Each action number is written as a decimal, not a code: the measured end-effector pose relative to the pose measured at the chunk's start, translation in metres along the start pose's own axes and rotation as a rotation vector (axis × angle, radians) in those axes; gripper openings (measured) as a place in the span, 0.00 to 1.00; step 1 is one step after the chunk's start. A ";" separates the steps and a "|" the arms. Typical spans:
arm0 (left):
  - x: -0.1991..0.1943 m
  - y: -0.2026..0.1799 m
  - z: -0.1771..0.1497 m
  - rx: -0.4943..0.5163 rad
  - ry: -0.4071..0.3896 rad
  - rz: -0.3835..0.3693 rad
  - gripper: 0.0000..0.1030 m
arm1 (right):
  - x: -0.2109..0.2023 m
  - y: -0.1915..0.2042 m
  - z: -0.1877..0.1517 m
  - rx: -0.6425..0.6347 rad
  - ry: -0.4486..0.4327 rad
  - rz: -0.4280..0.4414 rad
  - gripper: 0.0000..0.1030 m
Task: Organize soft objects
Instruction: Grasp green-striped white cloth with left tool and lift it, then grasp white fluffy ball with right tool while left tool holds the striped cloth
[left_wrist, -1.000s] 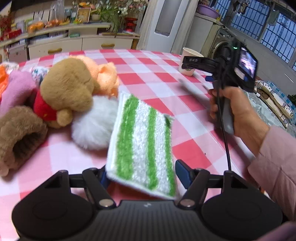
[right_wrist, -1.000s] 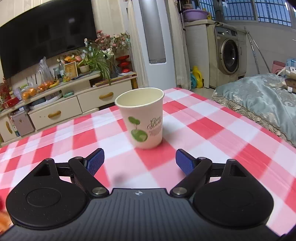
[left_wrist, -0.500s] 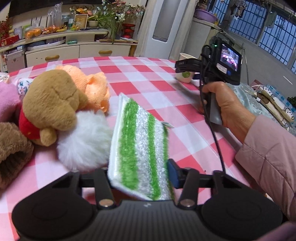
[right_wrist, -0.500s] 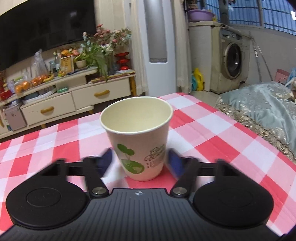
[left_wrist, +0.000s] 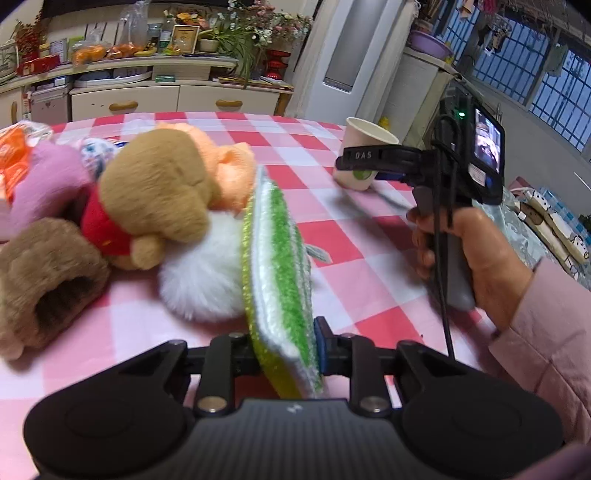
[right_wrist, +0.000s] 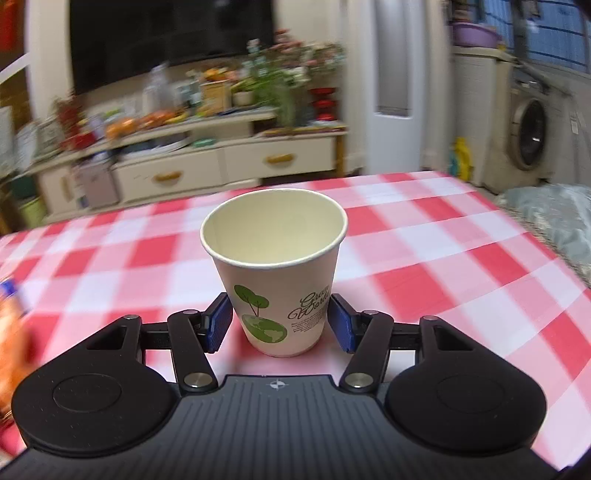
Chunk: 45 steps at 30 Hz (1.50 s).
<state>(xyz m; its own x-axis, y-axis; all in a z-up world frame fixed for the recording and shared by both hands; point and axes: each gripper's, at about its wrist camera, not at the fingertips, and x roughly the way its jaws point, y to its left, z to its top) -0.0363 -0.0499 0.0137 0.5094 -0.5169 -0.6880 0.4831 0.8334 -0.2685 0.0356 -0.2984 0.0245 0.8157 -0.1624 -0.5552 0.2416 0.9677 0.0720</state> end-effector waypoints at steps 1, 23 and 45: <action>-0.003 0.002 -0.001 -0.004 -0.002 0.001 0.20 | -0.005 0.006 -0.002 -0.004 0.006 0.016 0.68; -0.065 0.040 -0.002 -0.103 -0.092 -0.096 0.19 | -0.049 0.044 -0.024 0.040 -0.005 0.046 0.97; -0.123 0.101 0.000 -0.225 -0.275 -0.001 0.19 | -0.070 0.137 -0.065 -0.099 0.026 0.279 0.98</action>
<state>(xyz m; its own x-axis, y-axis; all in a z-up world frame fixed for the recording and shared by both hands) -0.0503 0.0977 0.0709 0.6966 -0.5259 -0.4881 0.3306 0.8390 -0.4321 -0.0231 -0.1420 0.0193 0.8292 0.1162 -0.5467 -0.0435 0.9886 0.1442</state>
